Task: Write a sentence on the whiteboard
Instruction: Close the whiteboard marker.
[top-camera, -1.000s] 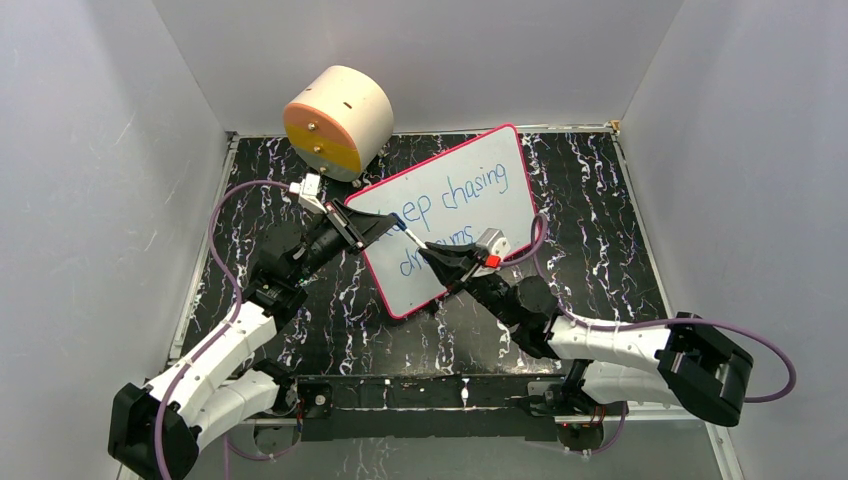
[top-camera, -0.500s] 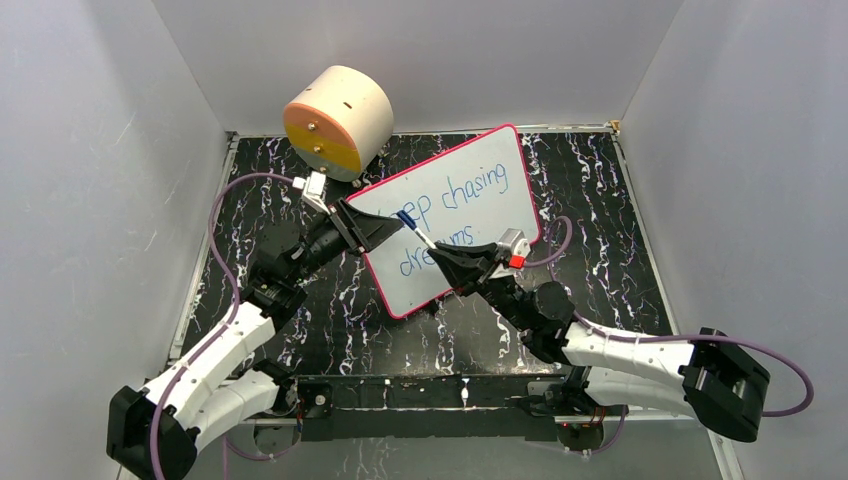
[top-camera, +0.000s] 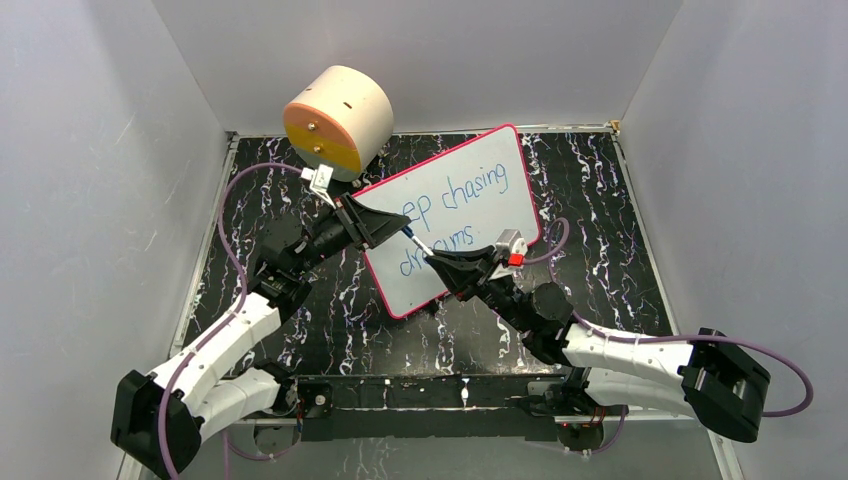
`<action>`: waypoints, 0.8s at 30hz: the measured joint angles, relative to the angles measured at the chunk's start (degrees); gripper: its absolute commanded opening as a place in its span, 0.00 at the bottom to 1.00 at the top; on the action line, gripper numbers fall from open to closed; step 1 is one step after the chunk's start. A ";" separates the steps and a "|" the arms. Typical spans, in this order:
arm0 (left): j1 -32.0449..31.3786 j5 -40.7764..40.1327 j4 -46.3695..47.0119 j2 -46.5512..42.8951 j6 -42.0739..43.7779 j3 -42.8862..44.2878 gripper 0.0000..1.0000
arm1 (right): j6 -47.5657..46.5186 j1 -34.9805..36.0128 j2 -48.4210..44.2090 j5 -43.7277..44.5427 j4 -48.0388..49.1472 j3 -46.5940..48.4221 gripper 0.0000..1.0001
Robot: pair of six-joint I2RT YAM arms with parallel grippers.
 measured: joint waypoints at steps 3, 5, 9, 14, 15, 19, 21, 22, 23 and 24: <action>0.00 0.22 0.35 0.26 0.00 0.07 0.23 | 0.66 0.00 0.00 -0.35 0.02 0.00 0.00; 0.00 0.37 0.55 0.61 -0.04 0.26 0.14 | 0.98 0.00 0.00 -0.39 0.20 0.00 0.00; 0.02 0.63 1.20 1.16 -0.68 0.33 0.00 | 1.44 0.00 0.52 -0.39 1.40 -0.04 0.00; 0.31 0.59 2.80 1.84 -2.69 0.09 0.00 | 1.81 -0.02 2.29 0.07 4.07 -0.04 0.00; 0.28 0.59 3.41 1.84 -3.15 -0.13 0.00 | 1.81 -0.02 2.45 0.28 4.52 -0.04 0.00; 0.15 -0.68 6.34 1.81 -4.63 -2.23 0.00 | 1.81 -0.07 3.58 0.94 5.31 -0.04 0.00; -0.22 -1.81 7.10 1.84 -4.85 -3.06 0.00 | 1.84 -0.20 4.15 0.96 5.35 -0.04 0.00; -0.55 -2.58 7.50 1.84 -4.83 -3.43 0.00 | 1.86 -0.31 4.37 0.94 5.40 -0.04 0.00; -0.90 -3.45 7.93 1.84 -4.83 -3.80 0.00 | 1.92 -0.37 4.52 0.94 5.44 -0.04 0.00; -1.20 -4.13 8.31 1.81 -4.79 -4.09 0.00 | 2.08 -0.42 4.70 0.94 5.42 -0.04 0.00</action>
